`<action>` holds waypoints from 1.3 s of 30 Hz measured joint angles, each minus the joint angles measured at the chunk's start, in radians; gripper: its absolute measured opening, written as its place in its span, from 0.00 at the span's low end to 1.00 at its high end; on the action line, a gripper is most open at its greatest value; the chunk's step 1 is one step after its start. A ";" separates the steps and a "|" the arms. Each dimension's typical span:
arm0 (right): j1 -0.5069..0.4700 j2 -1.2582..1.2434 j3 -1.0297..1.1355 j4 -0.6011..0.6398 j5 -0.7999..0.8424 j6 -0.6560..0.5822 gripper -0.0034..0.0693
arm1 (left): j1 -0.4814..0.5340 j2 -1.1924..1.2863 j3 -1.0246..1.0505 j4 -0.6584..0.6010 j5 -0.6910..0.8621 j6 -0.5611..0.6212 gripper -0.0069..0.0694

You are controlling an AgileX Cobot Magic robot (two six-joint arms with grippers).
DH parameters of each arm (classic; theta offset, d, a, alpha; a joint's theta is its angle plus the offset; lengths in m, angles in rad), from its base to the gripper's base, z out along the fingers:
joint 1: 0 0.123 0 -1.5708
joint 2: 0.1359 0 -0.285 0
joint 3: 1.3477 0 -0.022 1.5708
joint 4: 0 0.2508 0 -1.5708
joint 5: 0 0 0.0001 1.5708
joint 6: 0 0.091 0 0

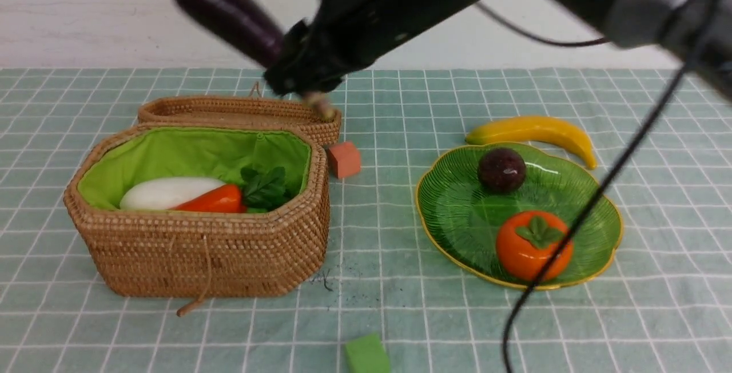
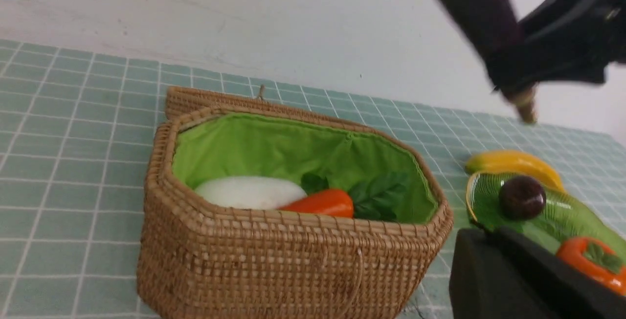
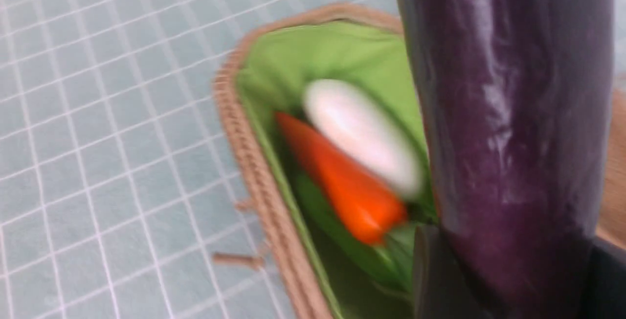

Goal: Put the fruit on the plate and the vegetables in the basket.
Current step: Grab an eggplant with your right arm and place it in the basket on the left, then use the right arm to grab a banana and put it into the right plate

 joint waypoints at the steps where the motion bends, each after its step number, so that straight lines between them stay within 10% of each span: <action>1: 0.006 0.009 -0.009 0.000 -0.005 0.000 0.44 | 0.000 0.000 0.000 0.004 0.000 -0.005 0.11; 7: 0.052 0.196 -0.099 -0.033 -0.082 -0.003 0.49 | 0.000 0.000 0.000 0.011 -0.001 -0.050 0.11; 11: 0.065 0.209 -0.113 -0.071 -0.088 -0.003 0.83 | 0.000 0.000 0.000 -0.012 -0.001 -0.050 0.11; 15: 0.064 0.147 -0.114 -0.139 -0.032 0.021 0.96 | 0.000 0.000 0.000 -0.016 -0.001 -0.050 0.12; 19: 0.051 0.035 -0.117 -0.278 0.044 0.079 0.91 | 0.000 0.000 0.000 -0.019 -0.001 -0.047 0.12; 27: -0.271 -0.090 -0.136 -0.692 0.274 0.309 0.41 | 0.000 0.000 0.000 -0.048 -0.085 0.022 0.12; 32: -0.505 0.027 -0.133 -0.559 0.318 0.317 0.32 | 0.000 0.000 0.000 -0.054 -0.150 0.027 0.12; 39: -0.744 0.258 -0.127 -0.225 0.194 0.224 0.60 | 0.000 0.000 0.000 -0.062 -0.148 0.027 0.12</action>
